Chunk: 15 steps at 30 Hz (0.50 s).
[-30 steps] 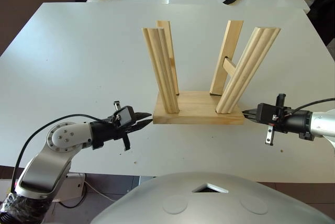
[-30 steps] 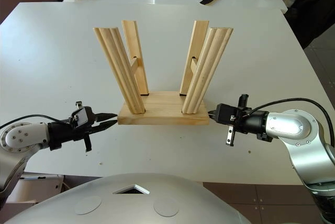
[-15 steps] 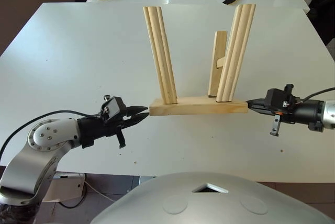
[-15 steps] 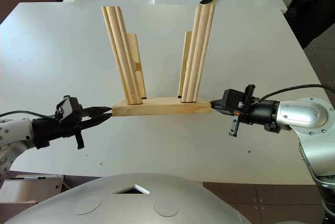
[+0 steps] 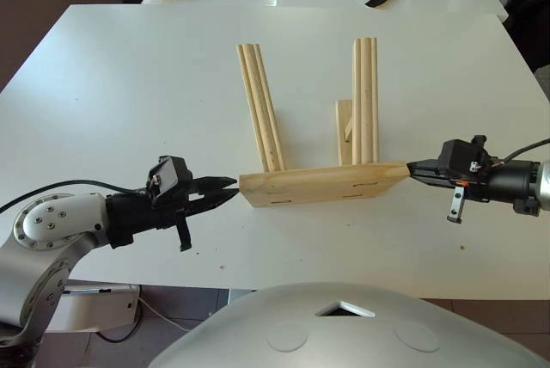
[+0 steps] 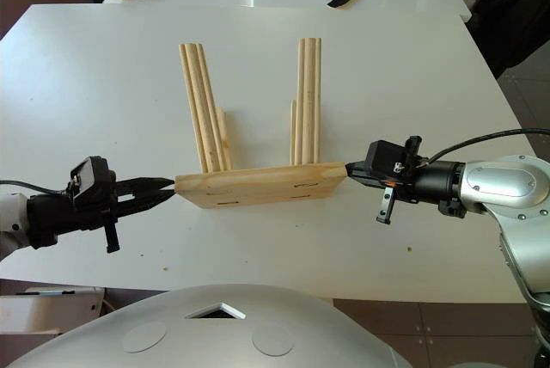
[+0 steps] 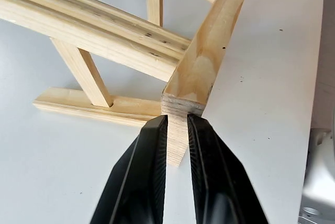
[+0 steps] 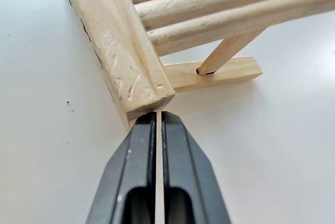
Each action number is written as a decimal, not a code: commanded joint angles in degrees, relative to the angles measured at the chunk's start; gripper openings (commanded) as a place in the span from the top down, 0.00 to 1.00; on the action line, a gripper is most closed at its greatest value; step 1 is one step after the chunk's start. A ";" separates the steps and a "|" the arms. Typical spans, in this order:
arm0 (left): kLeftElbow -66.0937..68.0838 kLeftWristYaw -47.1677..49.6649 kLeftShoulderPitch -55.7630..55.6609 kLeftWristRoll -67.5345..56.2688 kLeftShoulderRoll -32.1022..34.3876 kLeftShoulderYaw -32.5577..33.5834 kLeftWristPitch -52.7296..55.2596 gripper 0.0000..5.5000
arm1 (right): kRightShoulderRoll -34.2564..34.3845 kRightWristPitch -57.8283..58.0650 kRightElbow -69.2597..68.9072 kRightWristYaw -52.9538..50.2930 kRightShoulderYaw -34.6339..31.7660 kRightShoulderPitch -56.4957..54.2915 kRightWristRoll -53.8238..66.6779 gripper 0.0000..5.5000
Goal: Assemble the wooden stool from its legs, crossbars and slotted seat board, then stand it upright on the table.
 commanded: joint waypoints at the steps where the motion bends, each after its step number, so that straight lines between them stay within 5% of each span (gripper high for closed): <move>1: -5.67 -7.16 -1.03 -8.95 2.01 -0.99 0.10 0.87 | 1.96 0.16 -9.15 4.09 1.01 -6.89 16.24 0.96; 15: 5.28 -16.42 -4.34 -2.23 4.76 2.58 -2.22 0.87 | 1.52 7.38 -9.56 3.72 -1.87 -6.67 25.35 0.93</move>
